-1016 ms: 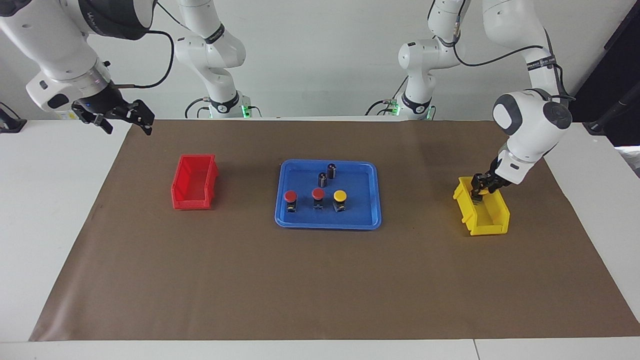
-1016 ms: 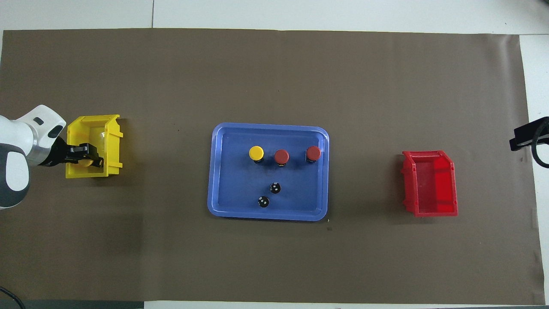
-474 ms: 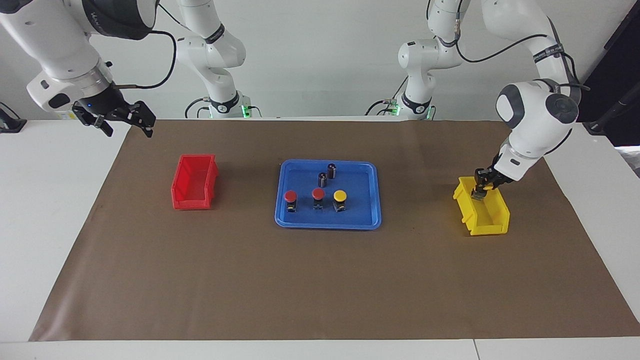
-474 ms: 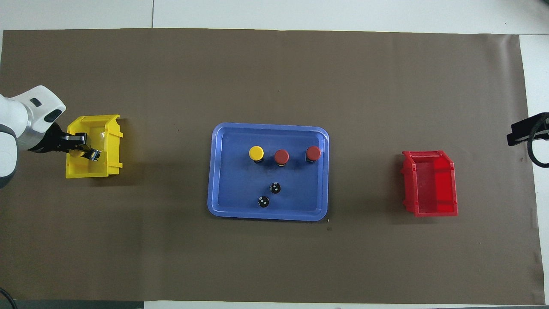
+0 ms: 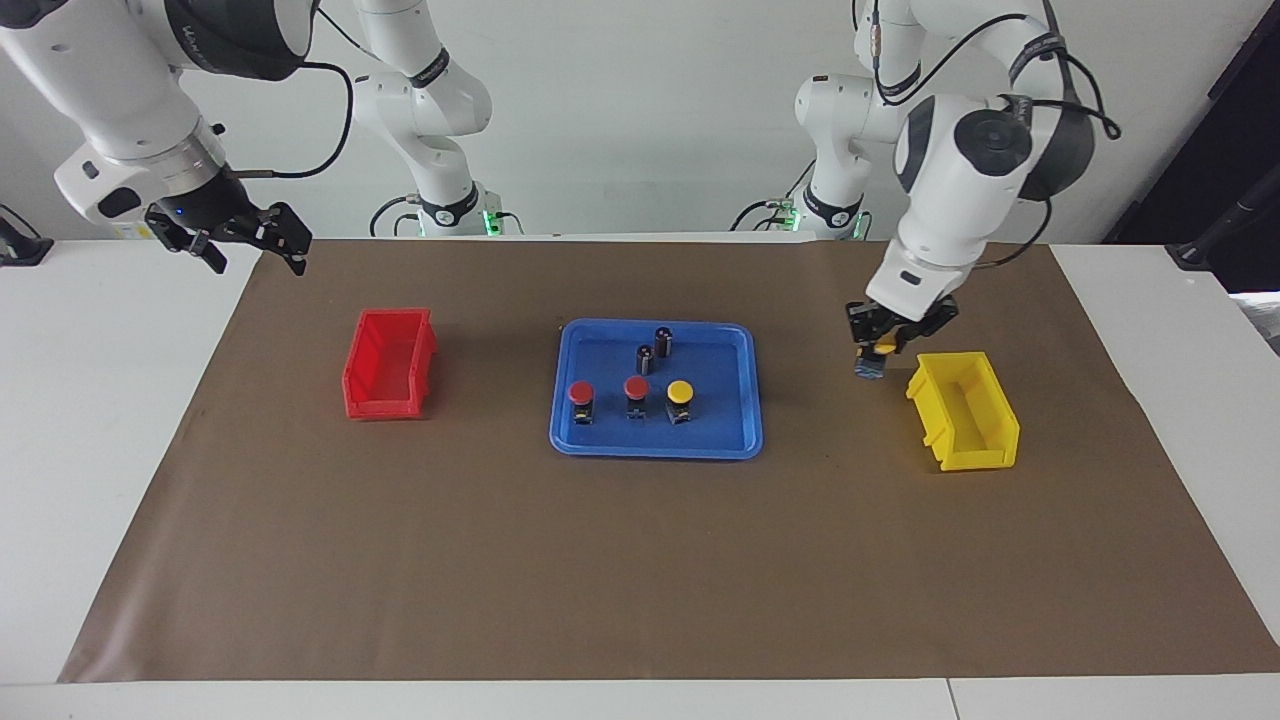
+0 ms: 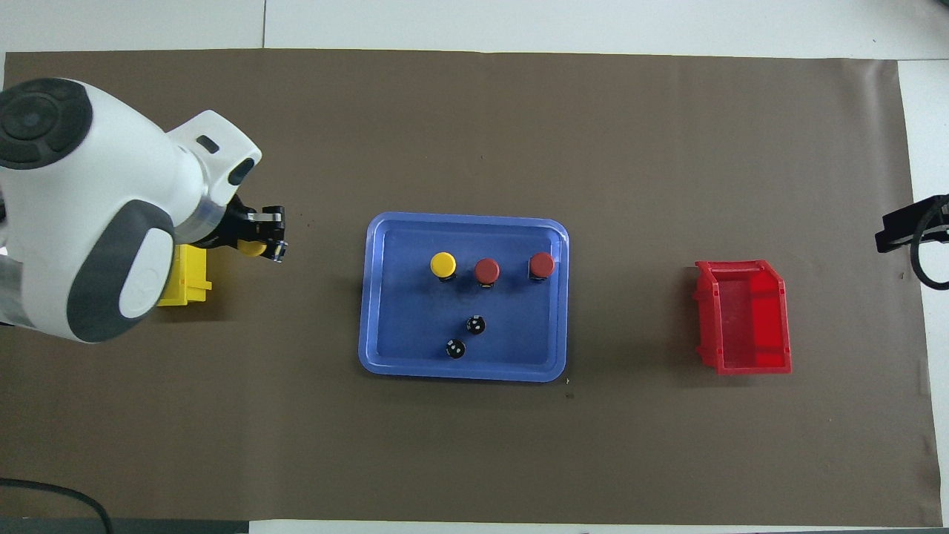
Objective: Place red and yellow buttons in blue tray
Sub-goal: 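Lift the yellow button with the left gripper and carry it to the tray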
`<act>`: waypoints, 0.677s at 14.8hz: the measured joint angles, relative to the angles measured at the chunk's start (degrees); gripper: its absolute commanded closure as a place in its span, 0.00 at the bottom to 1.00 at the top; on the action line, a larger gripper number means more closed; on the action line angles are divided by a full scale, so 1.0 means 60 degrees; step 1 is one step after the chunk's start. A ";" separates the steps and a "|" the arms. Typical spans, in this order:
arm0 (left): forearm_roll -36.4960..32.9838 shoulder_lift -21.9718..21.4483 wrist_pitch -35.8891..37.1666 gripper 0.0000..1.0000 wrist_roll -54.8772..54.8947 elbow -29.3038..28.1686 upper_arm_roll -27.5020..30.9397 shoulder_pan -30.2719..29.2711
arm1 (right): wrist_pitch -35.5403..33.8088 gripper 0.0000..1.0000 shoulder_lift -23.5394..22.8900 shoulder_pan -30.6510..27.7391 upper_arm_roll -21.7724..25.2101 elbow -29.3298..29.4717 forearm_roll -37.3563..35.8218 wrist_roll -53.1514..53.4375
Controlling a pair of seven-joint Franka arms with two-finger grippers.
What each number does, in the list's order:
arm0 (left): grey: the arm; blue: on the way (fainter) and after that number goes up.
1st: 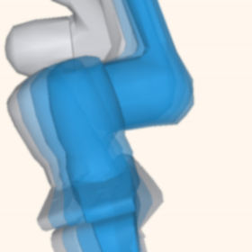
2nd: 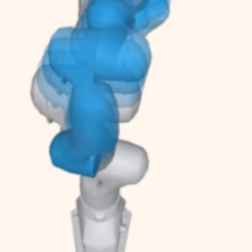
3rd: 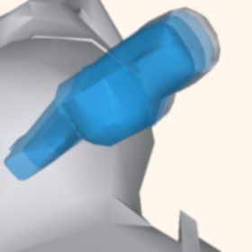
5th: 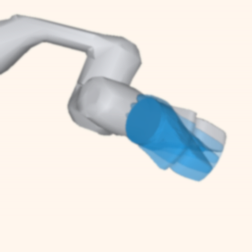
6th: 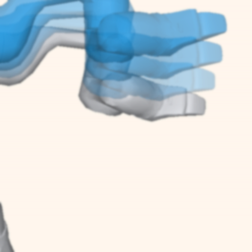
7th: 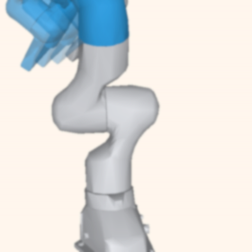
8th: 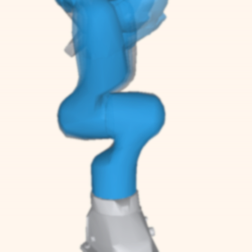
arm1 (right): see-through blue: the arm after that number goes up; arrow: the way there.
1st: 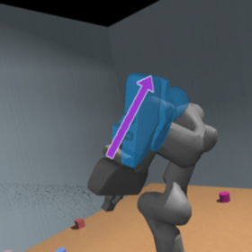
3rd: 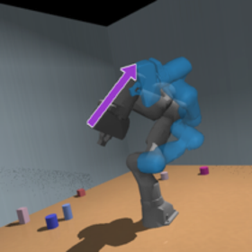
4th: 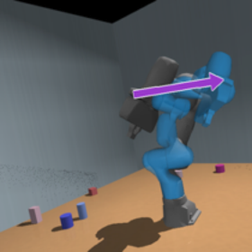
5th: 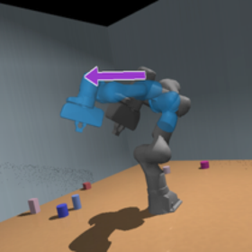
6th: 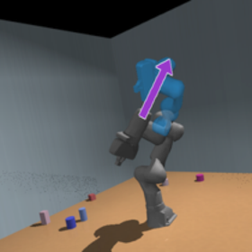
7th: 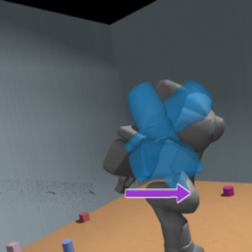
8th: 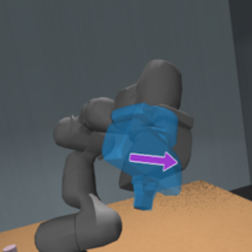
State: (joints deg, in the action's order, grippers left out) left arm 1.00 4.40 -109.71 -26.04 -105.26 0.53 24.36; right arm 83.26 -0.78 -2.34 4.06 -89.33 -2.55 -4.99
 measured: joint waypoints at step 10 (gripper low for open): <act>0.0472 0.1176 -0.3188 0.99 -0.1983 -0.1150 -0.0005 0.1749 | 0.0000 0.00 0.0000 0.0005 -0.0007 -0.0011 0.0000 0.0000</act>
State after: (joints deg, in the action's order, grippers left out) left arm 3.83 11.46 -128.84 -37.94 -112.16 0.49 34.85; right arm 83.26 -0.78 -2.31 4.02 -89.39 -2.55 -4.99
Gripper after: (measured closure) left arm 0.586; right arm 0.000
